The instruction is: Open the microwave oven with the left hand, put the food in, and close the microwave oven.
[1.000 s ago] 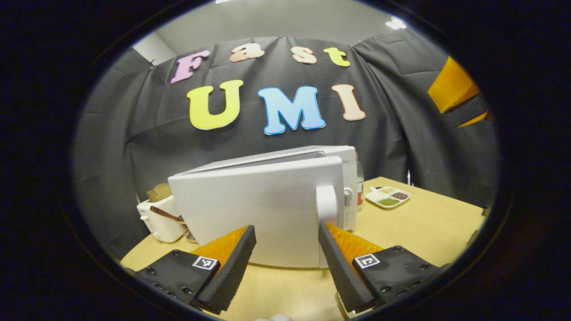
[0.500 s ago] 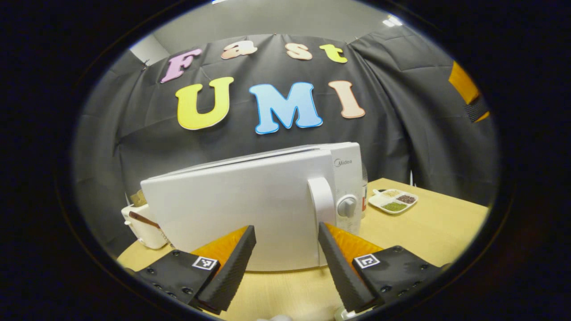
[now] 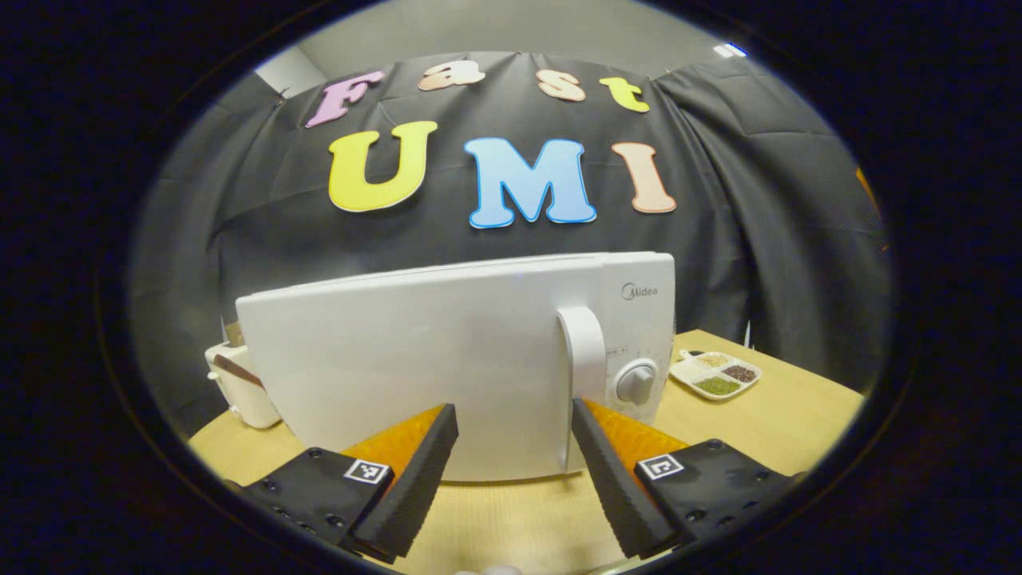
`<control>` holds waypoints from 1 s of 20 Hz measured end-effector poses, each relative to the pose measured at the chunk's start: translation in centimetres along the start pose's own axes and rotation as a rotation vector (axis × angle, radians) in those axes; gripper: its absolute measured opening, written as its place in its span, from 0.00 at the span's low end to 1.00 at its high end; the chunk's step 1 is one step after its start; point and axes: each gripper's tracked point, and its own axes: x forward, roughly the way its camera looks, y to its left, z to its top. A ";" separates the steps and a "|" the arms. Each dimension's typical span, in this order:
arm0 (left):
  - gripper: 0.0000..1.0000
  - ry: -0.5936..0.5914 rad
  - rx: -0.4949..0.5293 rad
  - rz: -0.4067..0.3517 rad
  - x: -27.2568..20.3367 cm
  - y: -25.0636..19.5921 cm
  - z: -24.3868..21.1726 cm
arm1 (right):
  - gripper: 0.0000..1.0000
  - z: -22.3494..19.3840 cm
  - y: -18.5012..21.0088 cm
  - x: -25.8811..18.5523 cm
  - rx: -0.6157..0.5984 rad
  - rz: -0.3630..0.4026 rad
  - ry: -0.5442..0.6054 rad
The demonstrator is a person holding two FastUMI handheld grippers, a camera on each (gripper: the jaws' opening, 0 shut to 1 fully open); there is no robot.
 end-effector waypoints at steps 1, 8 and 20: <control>0.99 0.001 0.003 0.004 0.0 -0.1 0.0 | 0.98 0.1 -0.1 0.1 0.000 -0.002 -0.002; 0.99 0.005 0.001 0.043 0.6 -0.4 0.1 | 0.98 -0.3 0.3 -0.2 -0.001 0.032 0.012; 0.99 -0.008 0.071 0.155 -13.0 1.9 6.2 | 0.97 0.1 -2.1 -6.9 0.041 0.164 -0.003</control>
